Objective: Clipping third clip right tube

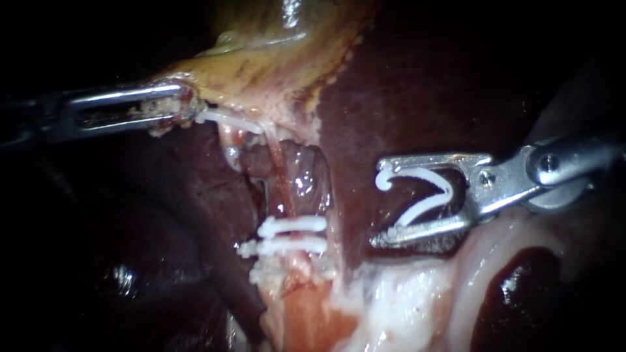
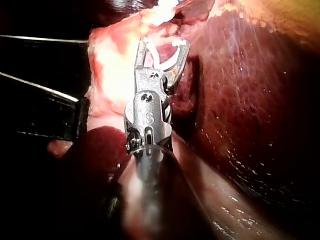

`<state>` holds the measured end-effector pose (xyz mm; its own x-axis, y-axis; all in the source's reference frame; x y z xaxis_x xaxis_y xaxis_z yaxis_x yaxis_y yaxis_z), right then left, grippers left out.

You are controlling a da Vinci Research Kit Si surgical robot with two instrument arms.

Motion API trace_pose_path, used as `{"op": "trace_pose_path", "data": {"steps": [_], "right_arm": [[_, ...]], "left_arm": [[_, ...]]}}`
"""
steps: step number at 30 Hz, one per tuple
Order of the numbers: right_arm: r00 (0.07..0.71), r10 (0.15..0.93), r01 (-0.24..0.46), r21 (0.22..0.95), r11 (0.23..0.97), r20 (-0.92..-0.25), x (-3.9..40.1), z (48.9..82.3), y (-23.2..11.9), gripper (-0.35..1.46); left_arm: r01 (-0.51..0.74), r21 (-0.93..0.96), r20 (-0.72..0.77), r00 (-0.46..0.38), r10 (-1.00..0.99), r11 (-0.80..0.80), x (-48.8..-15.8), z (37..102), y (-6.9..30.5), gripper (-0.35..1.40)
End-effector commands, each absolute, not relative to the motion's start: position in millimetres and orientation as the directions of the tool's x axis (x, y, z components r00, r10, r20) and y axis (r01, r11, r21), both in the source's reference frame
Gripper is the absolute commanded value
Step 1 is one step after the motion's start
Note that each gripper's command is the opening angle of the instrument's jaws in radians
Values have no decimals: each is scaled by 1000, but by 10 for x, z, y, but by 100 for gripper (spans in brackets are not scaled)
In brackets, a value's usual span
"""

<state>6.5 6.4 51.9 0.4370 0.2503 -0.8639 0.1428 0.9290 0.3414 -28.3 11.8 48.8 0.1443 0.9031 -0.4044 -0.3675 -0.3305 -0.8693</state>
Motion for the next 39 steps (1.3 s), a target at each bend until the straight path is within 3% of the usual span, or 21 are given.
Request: {"op": "trace_pose_path", "data": {"steps": [1, 20, 27, 39], "right_arm": [[438, 257, 140, 347, 927, -862, 65, 518, 64, 50], [454, 463, 29, 532, 846, -761, 111, 525, 72, 50], [509, 479, -4, 554, 832, -715, 135, 534, 77, 50], [506, 536, -54, 595, 802, -676, 166, 549, 86, 50]], "left_arm": [[-367, -869, -405, 144, 903, -331, -284, 488, 118, -35], [-372, -867, -407, 147, 901, -331, -289, 487, 114, -35], [-374, -867, -407, 148, 901, -330, -290, 485, 113, -35], [-377, -865, -409, 150, 900, -330, -294, 485, 111, -35]]}}
